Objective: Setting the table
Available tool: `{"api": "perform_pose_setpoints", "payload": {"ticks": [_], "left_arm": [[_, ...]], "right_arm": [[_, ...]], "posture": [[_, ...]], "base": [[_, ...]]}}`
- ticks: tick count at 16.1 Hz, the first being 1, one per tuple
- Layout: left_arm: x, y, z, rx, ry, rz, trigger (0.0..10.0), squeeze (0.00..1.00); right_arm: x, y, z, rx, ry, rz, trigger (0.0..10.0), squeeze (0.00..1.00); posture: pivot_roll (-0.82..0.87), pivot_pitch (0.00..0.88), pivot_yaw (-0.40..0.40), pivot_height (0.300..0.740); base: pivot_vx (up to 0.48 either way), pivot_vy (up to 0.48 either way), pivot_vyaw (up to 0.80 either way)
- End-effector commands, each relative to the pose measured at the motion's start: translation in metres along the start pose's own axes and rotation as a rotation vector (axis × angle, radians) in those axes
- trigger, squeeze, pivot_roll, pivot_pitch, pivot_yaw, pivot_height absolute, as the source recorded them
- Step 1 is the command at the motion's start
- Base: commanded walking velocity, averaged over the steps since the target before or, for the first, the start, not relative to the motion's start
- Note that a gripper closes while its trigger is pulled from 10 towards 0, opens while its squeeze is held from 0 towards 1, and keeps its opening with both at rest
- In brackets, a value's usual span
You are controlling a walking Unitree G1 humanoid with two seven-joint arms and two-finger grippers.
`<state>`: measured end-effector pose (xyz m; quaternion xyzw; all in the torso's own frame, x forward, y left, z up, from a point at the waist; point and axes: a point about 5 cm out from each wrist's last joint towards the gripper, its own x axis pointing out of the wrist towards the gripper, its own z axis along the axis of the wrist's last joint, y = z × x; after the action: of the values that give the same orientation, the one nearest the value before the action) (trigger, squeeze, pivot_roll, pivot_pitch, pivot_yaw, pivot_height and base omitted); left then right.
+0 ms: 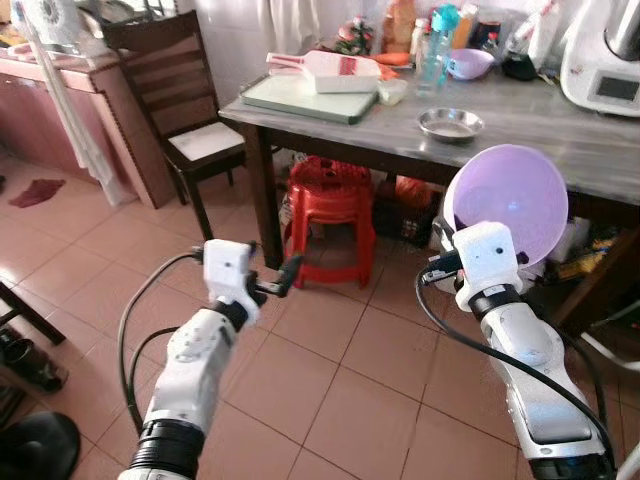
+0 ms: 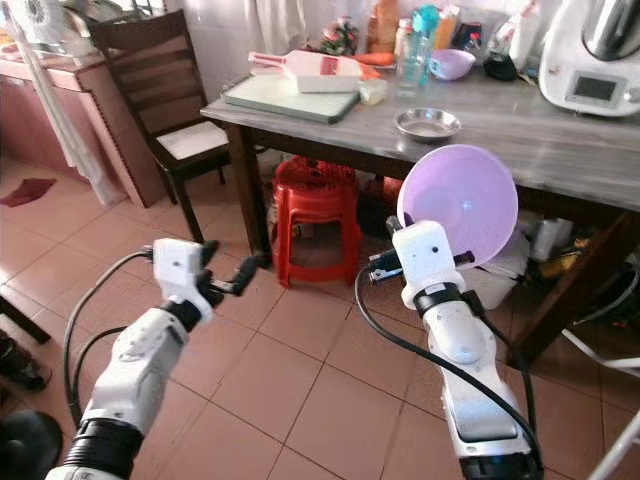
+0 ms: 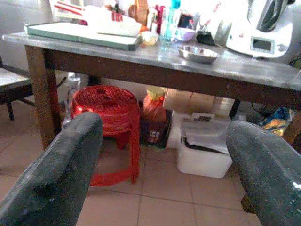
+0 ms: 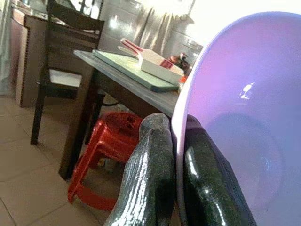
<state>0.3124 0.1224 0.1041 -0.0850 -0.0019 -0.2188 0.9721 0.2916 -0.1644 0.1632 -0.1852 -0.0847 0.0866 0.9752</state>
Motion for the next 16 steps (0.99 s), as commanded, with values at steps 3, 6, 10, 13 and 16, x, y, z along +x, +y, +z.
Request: {"api": "perform_pose_setpoints", "payload": {"ticks": [3,6,10,13,16], "left_arm": [[0.0023,-0.0086,0.0036,-0.010,-0.021,-0.057,10.0,0.00],[0.0020,-0.0108,0.0027,-0.017,-0.021,-0.072,10.0,0.00],[0.0017,-0.0129,0.0019,-0.019,-0.018,-0.083,10.0,0.00],[0.0015,-0.0131,0.0017,-0.020,-0.020,-0.083,10.0,0.00],[0.0020,-0.0137,0.0018,-0.022,-0.019,-0.086,10.0,0.00]], "right_arm": [[0.0002,-0.0062,0.0033,-0.003,-0.010,-0.020,10.0,0.00],[0.0004,-0.0058,0.0032,0.000,-0.011,-0.019,10.0,0.00],[0.0016,-0.0055,0.0038,-0.004,-0.013,-0.014,10.0,0.00],[0.0014,-0.0057,0.0036,-0.008,-0.013,-0.014,10.0,0.00],[0.0019,-0.0055,0.0045,-0.023,-0.018,-0.010,10.0,0.00]], "posture": [[-0.03,0.000,0.042,0.740],[-0.03,0.000,0.042,0.740],[-0.03,0.000,0.042,0.740],[-0.03,0.000,0.038,0.740],[-0.03,0.000,0.038,0.740]], "base": [[0.390,0.000,-0.15],[0.433,0.000,-0.58],[0.430,0.000,0.00],[0.431,0.000,0.00],[0.433,0.000,0.00]]}}
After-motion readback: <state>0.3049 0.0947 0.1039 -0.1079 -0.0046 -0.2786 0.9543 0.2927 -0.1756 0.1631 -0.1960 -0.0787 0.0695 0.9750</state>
